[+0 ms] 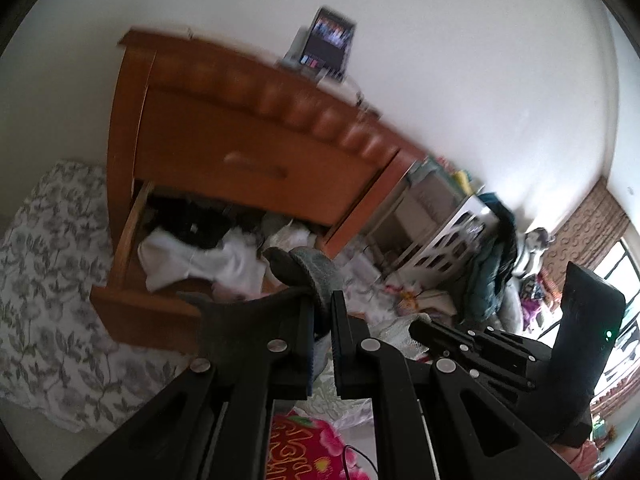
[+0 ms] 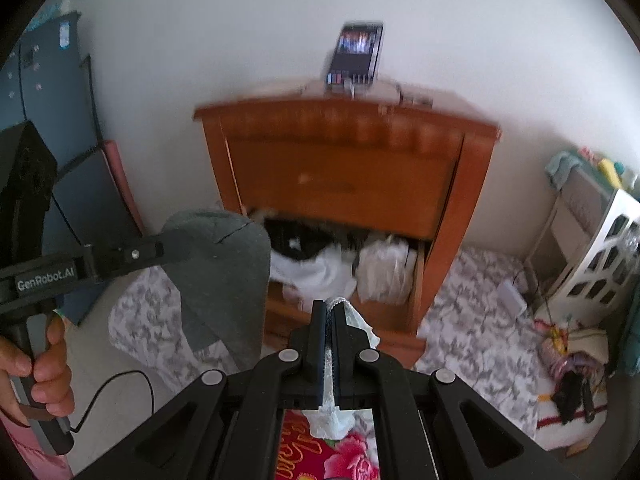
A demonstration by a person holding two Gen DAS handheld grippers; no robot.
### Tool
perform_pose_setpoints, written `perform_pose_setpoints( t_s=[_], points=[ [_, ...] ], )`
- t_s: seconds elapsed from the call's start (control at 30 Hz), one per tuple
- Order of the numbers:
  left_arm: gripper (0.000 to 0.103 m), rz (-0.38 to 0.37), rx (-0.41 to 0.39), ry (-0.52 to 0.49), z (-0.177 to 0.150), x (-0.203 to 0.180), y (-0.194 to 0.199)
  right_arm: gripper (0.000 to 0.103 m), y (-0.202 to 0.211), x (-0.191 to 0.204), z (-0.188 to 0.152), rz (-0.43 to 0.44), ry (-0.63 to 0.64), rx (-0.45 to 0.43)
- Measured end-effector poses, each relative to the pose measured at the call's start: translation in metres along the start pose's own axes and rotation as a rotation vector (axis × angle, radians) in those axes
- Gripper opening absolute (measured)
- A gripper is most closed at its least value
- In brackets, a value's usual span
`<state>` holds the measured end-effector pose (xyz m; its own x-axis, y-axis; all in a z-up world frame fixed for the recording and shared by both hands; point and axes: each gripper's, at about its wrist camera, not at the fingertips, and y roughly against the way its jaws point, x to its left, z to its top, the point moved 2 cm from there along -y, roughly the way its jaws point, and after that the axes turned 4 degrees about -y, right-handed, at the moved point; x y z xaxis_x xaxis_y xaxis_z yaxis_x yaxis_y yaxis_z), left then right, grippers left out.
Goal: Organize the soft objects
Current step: 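Lower both held cloths toward the red floral blanket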
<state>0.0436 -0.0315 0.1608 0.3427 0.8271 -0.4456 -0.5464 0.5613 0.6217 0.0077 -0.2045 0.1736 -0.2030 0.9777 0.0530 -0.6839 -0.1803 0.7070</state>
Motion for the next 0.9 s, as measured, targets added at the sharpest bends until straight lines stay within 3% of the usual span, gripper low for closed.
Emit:
perform_pose_setpoints(
  t_s=[0.9],
  points=[
    [0.007,0.123,0.285,0.138,-0.092,0.070,-0.109,0.003,-0.127,-0.001,-0.083,-0.019,-0.014,0.298]
  ],
)
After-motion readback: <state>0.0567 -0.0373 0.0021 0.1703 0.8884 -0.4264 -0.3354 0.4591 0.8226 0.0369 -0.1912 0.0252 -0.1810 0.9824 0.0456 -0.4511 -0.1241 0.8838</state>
